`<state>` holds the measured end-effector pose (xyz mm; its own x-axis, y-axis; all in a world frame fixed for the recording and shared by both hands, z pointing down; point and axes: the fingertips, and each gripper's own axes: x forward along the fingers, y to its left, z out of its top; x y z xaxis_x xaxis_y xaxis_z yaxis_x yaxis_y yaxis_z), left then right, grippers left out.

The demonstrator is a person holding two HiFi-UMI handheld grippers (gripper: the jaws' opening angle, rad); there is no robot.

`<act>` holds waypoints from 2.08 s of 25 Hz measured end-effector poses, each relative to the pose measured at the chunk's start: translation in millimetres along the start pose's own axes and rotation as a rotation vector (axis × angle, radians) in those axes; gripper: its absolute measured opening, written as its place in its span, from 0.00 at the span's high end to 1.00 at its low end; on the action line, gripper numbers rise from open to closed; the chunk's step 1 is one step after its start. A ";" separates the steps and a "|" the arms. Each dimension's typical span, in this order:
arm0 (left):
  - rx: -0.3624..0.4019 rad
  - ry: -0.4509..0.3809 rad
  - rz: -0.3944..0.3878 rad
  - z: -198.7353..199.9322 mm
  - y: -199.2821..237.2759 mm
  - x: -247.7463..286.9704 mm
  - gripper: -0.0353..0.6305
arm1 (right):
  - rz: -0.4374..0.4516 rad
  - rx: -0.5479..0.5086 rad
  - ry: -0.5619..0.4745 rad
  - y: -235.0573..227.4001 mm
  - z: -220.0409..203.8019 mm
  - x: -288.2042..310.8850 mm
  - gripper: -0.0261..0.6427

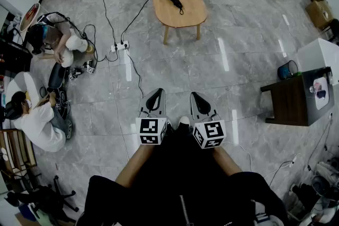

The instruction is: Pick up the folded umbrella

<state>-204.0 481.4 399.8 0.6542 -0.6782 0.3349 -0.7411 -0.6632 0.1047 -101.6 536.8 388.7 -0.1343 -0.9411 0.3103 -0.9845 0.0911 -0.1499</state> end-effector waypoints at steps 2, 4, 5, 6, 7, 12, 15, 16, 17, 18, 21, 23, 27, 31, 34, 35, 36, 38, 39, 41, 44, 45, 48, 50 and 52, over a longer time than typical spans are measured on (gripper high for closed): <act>0.002 0.002 0.000 0.6 2.9 -0.3 0.92 | -0.009 -0.005 0.001 1.8 1.2 2.1 0.94; 0.004 0.006 -0.004 0.5 4.5 -0.3 0.92 | -0.013 -0.012 0.003 3.6 1.5 3.8 0.94; 0.005 0.008 -0.007 0.3 4.7 0.0 0.92 | -0.015 -0.014 0.004 4.3 1.2 4.6 0.94; 0.007 0.008 -0.011 0.2 5.0 0.6 0.92 | -0.015 -0.014 0.005 5.0 0.9 5.5 0.94; 0.009 0.008 -0.013 0.1 5.8 1.4 0.92 | -0.015 -0.014 0.004 6.0 0.7 6.5 0.94; 0.005 0.010 -0.022 -1.6 15.1 3.4 0.92 | -0.008 -0.018 0.000 14.8 0.3 12.2 0.94; 0.002 0.011 -0.031 -4.4 20.5 3.4 0.92 | -0.008 -0.016 0.006 20.5 -2.1 16.0 0.94; 0.001 0.014 -0.033 -5.2 23.2 3.4 0.92 | -0.007 -0.013 0.012 22.9 -3.5 17.6 0.94; -0.001 0.016 -0.035 -5.7 25.9 3.1 0.92 | -0.004 -0.010 0.018 25.3 -4.9 19.0 0.94; -0.003 0.017 -0.035 -6.0 28.4 2.6 0.92 | -0.003 -0.007 0.023 27.3 -6.0 19.8 0.94; -0.007 0.019 -0.041 -6.3 33.6 2.6 0.92 | -0.011 -0.003 0.023 30.3 -5.7 21.8 0.94; -0.007 0.022 -0.048 -6.6 36.9 5.0 0.92 | -0.019 -0.001 0.022 31.8 -5.1 23.6 0.94; -0.002 0.027 -0.066 -7.0 39.2 11.5 0.92 | -0.038 0.016 0.033 28.5 -8.7 26.9 0.94; 0.002 0.041 -0.084 -7.5 37.7 20.4 0.92 | -0.059 0.035 0.030 20.5 -5.5 30.5 0.94; 0.009 0.052 -0.098 -8.2 35.3 26.8 0.92 | -0.065 0.040 0.032 17.2 -5.0 33.3 0.94; 0.012 0.054 -0.102 -8.1 34.7 28.8 0.92 | -0.066 0.042 0.033 16.0 -5.2 34.6 0.94; 0.014 0.055 -0.105 -7.2 34.2 31.2 0.92 | -0.067 0.045 0.034 14.1 -4.8 36.3 0.94; 0.018 0.055 -0.109 -4.7 33.1 37.5 0.92 | -0.069 0.052 0.033 9.2 -2.6 40.9 0.94; 0.019 0.056 -0.110 -3.9 32.7 41.0 0.92 | -0.068 0.054 0.033 6.7 -1.3 43.8 0.94; 0.020 0.061 -0.110 -2.9 32.7 48.7 0.92 | -0.062 0.055 0.033 2.4 0.6 50.4 0.94; 0.019 0.069 -0.105 0.1 34.0 62.3 0.92 | -0.052 0.059 0.038 -6.0 3.7 62.1 0.94; 0.018 0.074 -0.101 0.6 34.3 66.9 0.92 | -0.049 0.061 0.042 -9.7 4.5 66.1 0.94; 0.016 0.083 -0.084 3.6 32.5 78.7 0.92 | -0.028 0.069 0.048 -20.6 8.7 76.5 0.94; 0.014 0.076 -0.074 9.0 31.8 87.8 0.92 | -0.008 0.061 0.042 -26.3 14.9 85.2 0.94; 0.010 0.078 -0.064 10.5 31.5 96.9 0.92 | 0.012 0.049 0.036 -31.3 19.7 92.7 0.94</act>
<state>-162.4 391.5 425.7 0.6858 -0.6079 0.4001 -0.6965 -0.7076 0.1188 -81.0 440.2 403.6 -0.1513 -0.9277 0.3414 -0.9762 0.0860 -0.1991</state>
